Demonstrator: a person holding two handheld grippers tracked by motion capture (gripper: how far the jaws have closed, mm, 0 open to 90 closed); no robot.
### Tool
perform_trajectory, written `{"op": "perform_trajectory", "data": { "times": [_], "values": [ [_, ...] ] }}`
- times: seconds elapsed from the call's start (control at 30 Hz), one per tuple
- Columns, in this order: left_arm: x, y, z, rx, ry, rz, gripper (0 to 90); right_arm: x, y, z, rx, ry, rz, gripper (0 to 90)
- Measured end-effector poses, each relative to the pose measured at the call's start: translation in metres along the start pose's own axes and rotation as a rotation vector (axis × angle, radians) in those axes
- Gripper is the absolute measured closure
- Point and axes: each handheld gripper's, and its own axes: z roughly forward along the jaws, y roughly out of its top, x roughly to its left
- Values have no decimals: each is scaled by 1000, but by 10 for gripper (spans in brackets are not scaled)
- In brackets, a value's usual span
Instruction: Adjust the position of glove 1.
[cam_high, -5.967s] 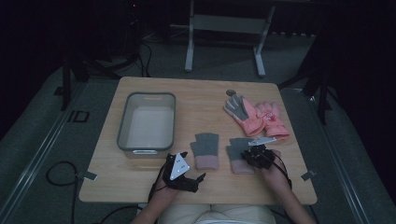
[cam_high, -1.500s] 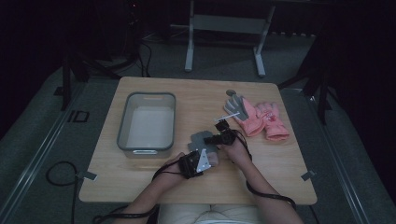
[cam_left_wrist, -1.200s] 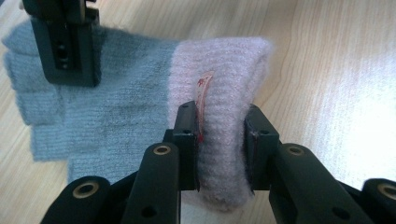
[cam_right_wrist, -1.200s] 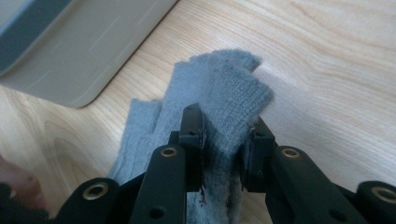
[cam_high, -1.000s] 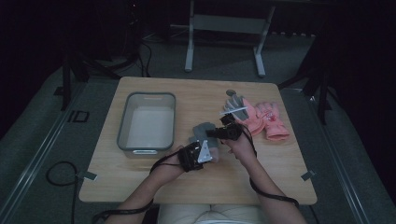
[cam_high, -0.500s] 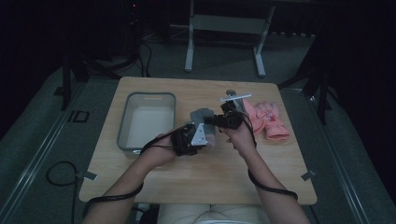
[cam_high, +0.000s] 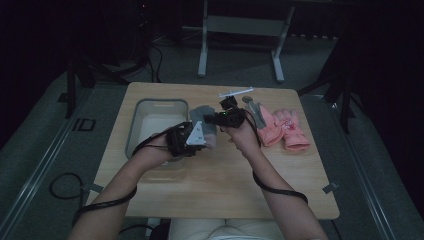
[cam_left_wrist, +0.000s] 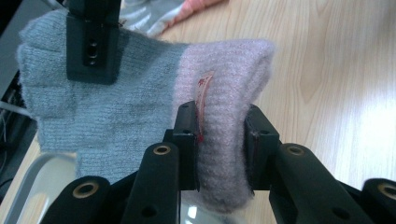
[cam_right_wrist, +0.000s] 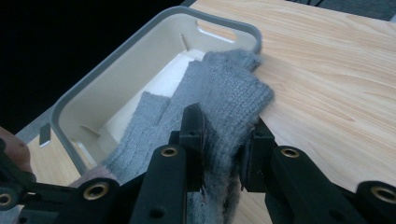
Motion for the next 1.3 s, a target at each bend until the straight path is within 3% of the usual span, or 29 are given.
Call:
{"op": "perform_trajectory", "data": {
  "times": [0.2,0.43,0.77,0.93,1.07,1.3],
  "values": [
    [6,-12,-8,40,0,4,705,13,9,17,12,24,-14,748],
    [16,-37,-25,46,-1,-9,704,30,20,37,21,48,-38,748],
    [30,-71,-40,109,5,-9,704,60,39,72,33,67,-73,749],
    [38,-87,-45,146,19,23,702,71,47,92,29,72,-81,749],
    [47,-97,-42,157,5,20,702,72,50,104,38,60,-75,749],
    [53,-109,-18,161,-34,11,702,61,45,124,79,35,-51,749]
  ]
}}
